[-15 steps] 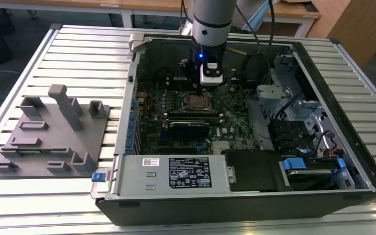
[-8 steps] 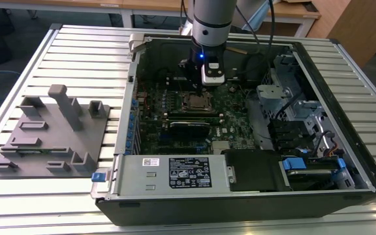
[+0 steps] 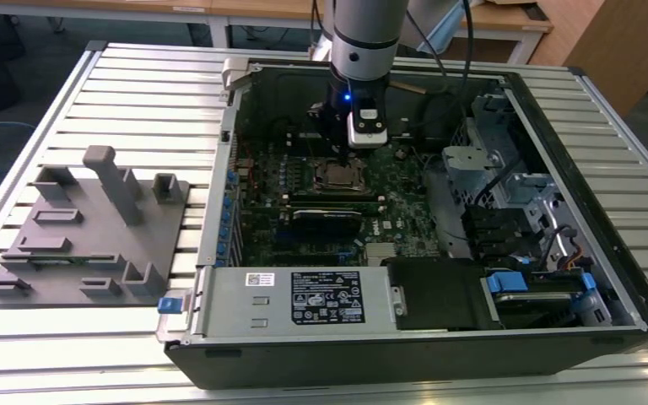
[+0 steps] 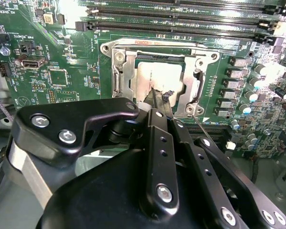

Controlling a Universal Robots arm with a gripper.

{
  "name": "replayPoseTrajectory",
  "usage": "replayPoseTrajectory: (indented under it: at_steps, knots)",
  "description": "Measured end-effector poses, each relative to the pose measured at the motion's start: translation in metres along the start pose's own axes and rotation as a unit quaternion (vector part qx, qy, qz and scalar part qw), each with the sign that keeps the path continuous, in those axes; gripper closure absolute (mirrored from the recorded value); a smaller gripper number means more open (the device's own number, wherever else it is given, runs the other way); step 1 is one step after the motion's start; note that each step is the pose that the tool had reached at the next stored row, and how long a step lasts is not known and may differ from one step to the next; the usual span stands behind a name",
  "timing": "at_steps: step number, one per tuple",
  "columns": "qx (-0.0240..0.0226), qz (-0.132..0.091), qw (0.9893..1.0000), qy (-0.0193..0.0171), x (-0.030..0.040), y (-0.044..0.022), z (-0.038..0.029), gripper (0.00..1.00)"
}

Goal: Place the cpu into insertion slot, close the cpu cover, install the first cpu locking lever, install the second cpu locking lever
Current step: 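Close the cpu cover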

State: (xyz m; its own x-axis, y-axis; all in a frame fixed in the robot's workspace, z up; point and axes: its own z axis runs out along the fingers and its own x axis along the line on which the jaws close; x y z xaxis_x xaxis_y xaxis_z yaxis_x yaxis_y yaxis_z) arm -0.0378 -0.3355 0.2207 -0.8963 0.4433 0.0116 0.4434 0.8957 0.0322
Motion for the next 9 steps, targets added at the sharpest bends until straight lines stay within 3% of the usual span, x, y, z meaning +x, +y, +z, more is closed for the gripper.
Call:
replayPoseTrajectory:
  at_steps: [6,9]
  knots:
    - [0.0000,-0.002,1.0000,0.0000,0.0000,0.0000,0.0004,0.90]
    - [0.0003,-0.016,0.9999,0.0005,0.0000,-0.0001,0.0008,0.90]
